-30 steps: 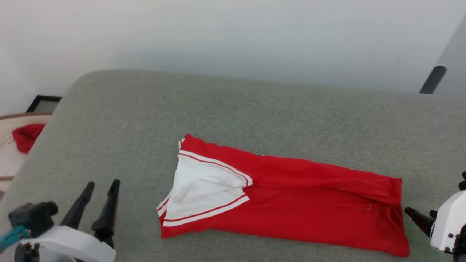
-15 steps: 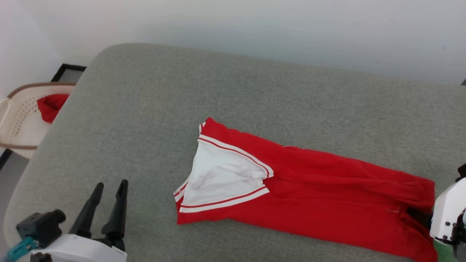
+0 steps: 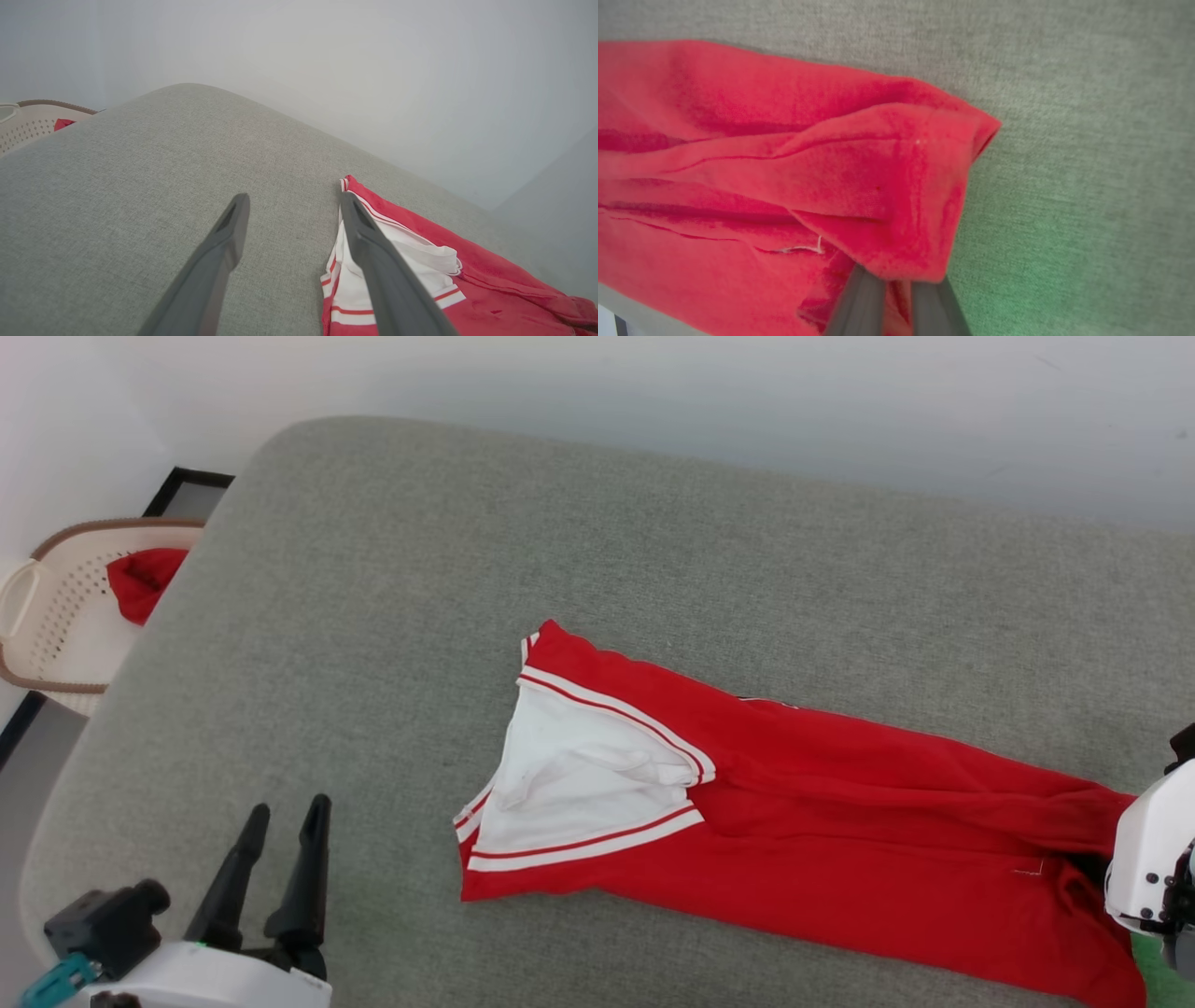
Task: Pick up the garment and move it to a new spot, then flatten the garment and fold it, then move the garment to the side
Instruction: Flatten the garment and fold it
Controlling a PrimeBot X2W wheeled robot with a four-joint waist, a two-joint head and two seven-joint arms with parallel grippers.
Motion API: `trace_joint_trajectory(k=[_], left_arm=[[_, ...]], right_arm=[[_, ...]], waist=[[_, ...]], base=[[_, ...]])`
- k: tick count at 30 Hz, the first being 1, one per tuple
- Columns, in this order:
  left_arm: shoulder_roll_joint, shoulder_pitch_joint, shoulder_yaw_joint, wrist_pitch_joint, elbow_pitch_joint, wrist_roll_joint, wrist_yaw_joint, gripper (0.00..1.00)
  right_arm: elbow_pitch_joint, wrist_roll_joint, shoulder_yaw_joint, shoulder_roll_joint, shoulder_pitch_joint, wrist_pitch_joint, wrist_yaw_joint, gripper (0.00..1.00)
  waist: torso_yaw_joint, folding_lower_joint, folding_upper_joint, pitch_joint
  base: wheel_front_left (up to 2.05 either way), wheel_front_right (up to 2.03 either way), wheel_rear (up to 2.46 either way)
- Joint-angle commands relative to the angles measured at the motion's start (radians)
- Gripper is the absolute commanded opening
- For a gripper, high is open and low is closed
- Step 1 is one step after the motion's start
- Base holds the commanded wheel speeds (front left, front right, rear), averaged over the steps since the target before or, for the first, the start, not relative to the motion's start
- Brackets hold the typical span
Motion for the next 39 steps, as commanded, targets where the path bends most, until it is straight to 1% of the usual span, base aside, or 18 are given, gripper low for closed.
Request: trace_joint_trajectory(k=[1, 6, 15, 17, 23, 27, 31, 34, 39], left_arm=[[-0.003, 0.014, 0.007, -0.003, 0.001, 0.007, -0.005, 1.0], [-0.016, 0.026, 0.019, -0.003, 0.005, 0.013, -0.013, 1.0], [-0.009, 0.04, 0.028, -0.001, 0.007, 0.015, -0.011, 1.0], [-0.006, 0.044, 0.028, 0.0, 0.006, 0.017, -0.009, 1.0], [0.002, 0.052, 0.032, 0.0, 0.0, 0.019, -0.011, 1.0], [0.004, 0.053, 0.035, 0.0, -0.001, 0.02, -0.012, 1.0], [0.005, 0.058, 0.037, -0.001, 0.001, 0.021, -0.012, 1.0], [0.005, 0.064, 0.039, -0.001, 0.003, 0.019, -0.012, 1.0], [0.004, 0.073, 0.042, -0.001, 0.003, 0.011, -0.011, 1.0]], right_arm=[[0.023, 0.006, 0.02, 0.016, 0.02, 0.007, 0.001, 0.0], [0.019, 0.015, 0.007, -0.029, 0.014, -0.026, 0.0, 0.0], [0.035, 0.017, -0.002, -0.104, -0.001, -0.074, 0.0, 0.0], [0.043, 0.01, -0.006, -0.118, -0.007, -0.08, 0.0, 0.0], [0.081, -0.015, -0.03, -0.187, -0.011, -0.094, 0.0, 0.0], [0.11, -0.04, -0.041, -0.217, -0.026, -0.107, 0.0, 0.0], [0.118, -0.042, -0.03, -0.226, -0.032, -0.102, 0.0, 0.0], [0.095, -0.039, -0.007, -0.233, -0.031, -0.097, 0.0, 0.0], [0.016, 0.04, 0.02, -0.21, -0.006, -0.06, 0.0, 0.0]], waist=[[-0.004, 0.0, 0.0, 0.0], [-0.023, 0.0, 0.0, -0.005], [-0.071, 0.0, 0.0, -0.032], [-0.083, 0.0, 0.0, -0.038], [-0.109, 0.0, 0.0, -0.046], [-0.123, 0.0, 0.0, -0.05], [-0.136, 0.0, 0.0, -0.058], [-0.145, 0.0, 0.0, -0.066], [-0.157, 0.0, 0.0, -0.082]], base=[[0.0, 0.0, 0.0], [0.0, 0.0, 0.0], [0.0, 0.0, 0.0], [0.0, 0.0, 0.0], [0.0, 0.0, 0.0], [0.0, 0.0, 0.0], [0.0, 0.0, 0.0], [0.0, 0.0, 0.0], [0.0, 0.0, 0.0]])
